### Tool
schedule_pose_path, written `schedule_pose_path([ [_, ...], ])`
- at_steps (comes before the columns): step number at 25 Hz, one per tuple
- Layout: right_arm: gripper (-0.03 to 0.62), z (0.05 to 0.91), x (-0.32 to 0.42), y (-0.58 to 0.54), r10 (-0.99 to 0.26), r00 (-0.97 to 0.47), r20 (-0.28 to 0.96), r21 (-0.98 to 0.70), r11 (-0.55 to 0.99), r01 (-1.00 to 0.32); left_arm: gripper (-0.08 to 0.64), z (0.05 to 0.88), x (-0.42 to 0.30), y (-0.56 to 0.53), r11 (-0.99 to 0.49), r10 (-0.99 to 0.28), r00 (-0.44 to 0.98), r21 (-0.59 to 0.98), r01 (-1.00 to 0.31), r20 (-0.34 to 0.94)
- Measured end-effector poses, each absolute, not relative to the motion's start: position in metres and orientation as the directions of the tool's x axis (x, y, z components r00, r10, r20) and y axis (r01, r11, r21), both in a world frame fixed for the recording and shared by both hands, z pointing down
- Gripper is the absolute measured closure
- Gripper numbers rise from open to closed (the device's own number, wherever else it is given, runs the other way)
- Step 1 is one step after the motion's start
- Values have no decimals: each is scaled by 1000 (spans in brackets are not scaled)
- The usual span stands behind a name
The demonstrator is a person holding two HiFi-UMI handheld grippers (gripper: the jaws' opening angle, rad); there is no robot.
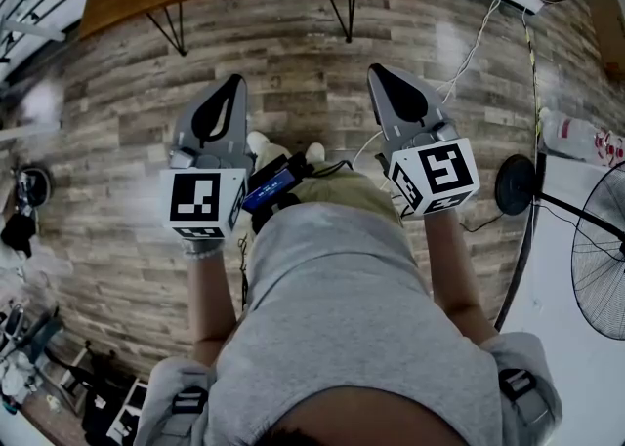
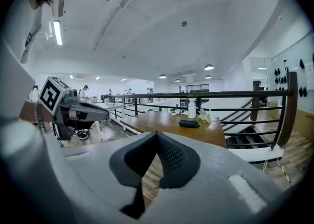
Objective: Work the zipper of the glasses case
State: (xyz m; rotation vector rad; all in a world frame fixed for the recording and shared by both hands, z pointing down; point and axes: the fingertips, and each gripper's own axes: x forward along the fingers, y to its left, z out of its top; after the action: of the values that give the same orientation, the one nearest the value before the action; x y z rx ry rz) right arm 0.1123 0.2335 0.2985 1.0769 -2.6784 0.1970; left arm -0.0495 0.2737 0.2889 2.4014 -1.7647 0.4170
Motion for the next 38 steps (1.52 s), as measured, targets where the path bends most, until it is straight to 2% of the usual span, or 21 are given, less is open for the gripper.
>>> schedule_pose_path([
  [2, 585, 298, 112, 236, -656, -702, 277, -40, 722, -690, 502, 288, -47, 274, -310, -911, 283, -45, -950, 299],
  [3, 527, 297, 113, 237, -651, -708, 275, -43, 727, -685, 464, 289, -44, 274, -314, -909, 287, -44, -948, 301],
  [7, 505, 296, 115, 239, -650, -713, 264, -46, 730, -682, 436, 289, -40, 275, -319, -906, 290, -50, -946, 307],
  [22, 488, 298, 126, 218, -700, -664, 264, -32, 681, -731, 435, 290, -37, 247, -356, -894, 325, -51, -933, 308],
  [38, 488, 303, 111, 105, -751, -587, 301, -46, 604, -796, 437, 297, -53, 115, -452, -847, 426, -10, -892, 317],
])
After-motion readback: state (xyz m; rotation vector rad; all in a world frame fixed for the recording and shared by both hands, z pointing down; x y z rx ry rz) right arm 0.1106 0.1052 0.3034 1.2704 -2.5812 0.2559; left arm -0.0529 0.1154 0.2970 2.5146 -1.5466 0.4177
